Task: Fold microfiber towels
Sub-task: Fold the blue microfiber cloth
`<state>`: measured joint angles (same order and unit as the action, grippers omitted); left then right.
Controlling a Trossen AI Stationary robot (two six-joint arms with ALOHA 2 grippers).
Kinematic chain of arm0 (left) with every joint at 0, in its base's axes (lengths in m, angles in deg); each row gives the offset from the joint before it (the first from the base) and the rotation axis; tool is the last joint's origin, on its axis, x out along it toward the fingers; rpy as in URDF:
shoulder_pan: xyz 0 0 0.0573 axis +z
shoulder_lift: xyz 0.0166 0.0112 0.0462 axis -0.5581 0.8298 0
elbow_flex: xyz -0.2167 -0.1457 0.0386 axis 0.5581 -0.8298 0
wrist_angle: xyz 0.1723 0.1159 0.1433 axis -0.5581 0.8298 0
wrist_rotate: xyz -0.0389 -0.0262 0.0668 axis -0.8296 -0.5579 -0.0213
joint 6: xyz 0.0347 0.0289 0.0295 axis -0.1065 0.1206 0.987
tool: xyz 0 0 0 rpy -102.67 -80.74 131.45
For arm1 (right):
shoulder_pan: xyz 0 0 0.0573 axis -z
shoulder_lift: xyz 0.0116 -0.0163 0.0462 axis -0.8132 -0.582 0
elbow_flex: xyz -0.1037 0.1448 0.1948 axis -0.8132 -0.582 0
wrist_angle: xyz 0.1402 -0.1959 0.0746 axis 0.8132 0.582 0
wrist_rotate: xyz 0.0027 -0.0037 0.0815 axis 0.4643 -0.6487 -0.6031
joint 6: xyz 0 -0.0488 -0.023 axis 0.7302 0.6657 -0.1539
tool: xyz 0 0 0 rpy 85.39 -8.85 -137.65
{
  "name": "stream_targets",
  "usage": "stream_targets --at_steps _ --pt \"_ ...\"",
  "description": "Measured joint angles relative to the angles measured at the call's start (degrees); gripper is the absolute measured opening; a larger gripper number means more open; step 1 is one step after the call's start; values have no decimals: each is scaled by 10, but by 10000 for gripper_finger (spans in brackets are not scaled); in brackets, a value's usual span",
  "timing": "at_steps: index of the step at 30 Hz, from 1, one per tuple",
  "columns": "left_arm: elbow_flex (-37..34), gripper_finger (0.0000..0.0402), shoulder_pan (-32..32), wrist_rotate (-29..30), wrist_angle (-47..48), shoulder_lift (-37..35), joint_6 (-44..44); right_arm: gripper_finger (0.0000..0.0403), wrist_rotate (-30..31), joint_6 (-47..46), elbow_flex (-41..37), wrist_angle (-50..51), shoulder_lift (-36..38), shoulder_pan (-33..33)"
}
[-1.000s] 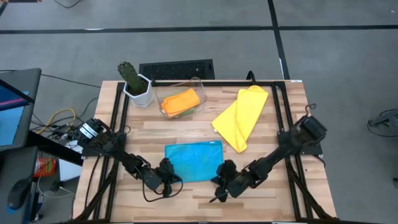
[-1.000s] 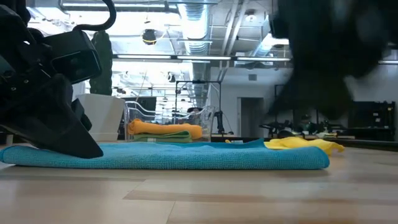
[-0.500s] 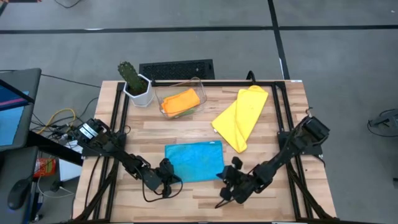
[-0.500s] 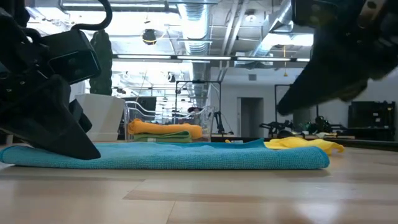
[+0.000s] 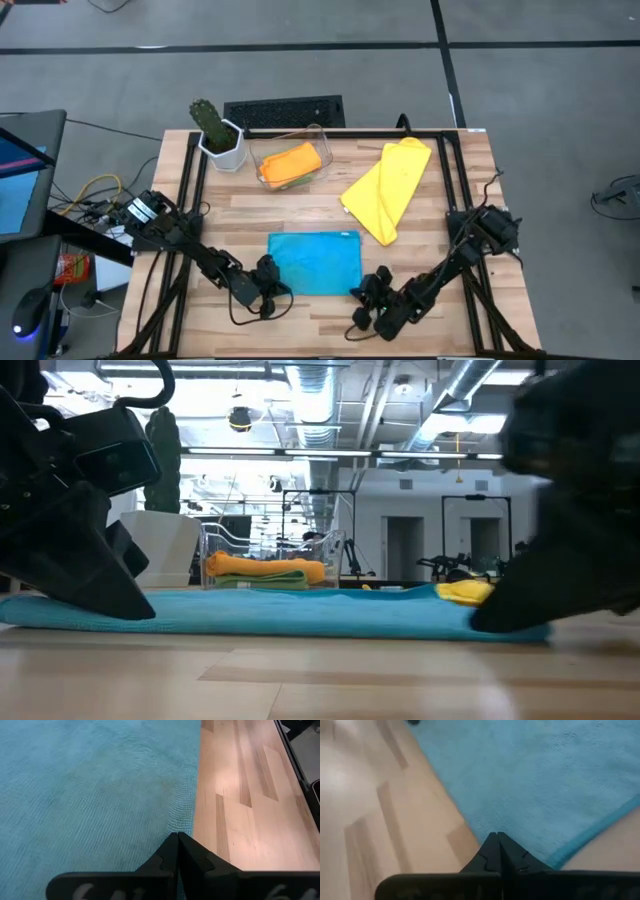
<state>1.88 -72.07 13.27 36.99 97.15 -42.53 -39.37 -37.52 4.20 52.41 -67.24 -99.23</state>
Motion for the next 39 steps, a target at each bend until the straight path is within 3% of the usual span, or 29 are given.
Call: stream_targets --at_steps 6,16,20,23,27,32,39 --pt "0 0 0 -25 10 -11 7 12 -18 6 -4 71 40 -6" --pt "-2 0 13 -39 10 -51 29 36 24 36 -3 39 87 -2" --pt "-2 0 15 -74 5 -52 23 38 -30 72 -3 9 90 2" --pt "-2 0 17 -95 -8 -52 20 53 -66 150 15 7 90 8" --pt "-2 0 19 -101 -13 -67 14 70 -72 222 44 39 91 18" --pt "-1 0 19 -80 15 -92 30 57 -16 151 40 140 86 26" --pt "-1 0 29 -70 1 -96 19 29 -13 135 12 100 86 21"
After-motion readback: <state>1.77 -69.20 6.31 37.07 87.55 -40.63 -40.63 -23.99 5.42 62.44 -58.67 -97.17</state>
